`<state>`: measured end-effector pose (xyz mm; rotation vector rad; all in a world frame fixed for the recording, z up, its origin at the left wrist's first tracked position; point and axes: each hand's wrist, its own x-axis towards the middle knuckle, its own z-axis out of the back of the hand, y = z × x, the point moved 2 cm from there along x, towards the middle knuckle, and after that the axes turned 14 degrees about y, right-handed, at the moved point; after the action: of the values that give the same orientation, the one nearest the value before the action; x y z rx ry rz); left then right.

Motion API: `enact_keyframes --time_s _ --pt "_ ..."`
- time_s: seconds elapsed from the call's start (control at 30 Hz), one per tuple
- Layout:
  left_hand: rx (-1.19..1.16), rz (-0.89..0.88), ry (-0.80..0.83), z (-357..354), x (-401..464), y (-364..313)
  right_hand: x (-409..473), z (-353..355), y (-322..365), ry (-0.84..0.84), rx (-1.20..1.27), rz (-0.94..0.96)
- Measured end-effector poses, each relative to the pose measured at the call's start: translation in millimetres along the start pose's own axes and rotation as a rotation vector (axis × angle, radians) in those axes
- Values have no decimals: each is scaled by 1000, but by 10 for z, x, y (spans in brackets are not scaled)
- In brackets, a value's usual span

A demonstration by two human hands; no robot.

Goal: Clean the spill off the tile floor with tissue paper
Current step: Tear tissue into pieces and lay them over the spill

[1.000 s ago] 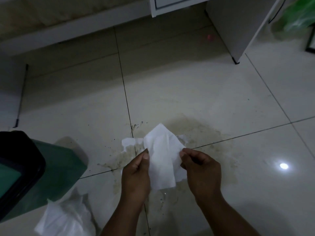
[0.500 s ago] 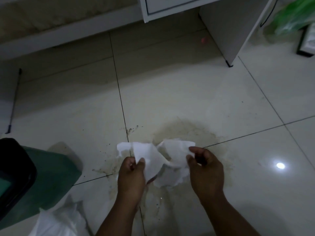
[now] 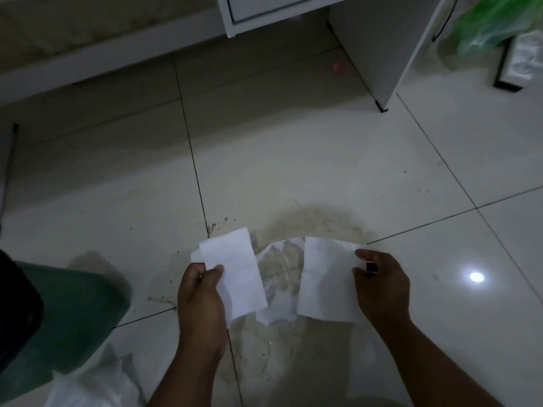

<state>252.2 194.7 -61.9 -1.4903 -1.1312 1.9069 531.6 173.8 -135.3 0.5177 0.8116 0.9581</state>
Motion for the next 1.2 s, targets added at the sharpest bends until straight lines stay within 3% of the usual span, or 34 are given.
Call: enact_keyframes --time_s 0.3,0.43,0.63,1.2 --pt "21 -20 39 -45 -31 -47 107 -27 -12 7 -296 12" --pt "16 -35 52 -71 -41 7 -38 -218 148 -38 -421 264" --pt "52 -44 90 -75 -37 82 -197 -635 -110 411 -764 287" --pt "30 -13 156 153 -183 222 -284 -752 -25 442 -827 353"
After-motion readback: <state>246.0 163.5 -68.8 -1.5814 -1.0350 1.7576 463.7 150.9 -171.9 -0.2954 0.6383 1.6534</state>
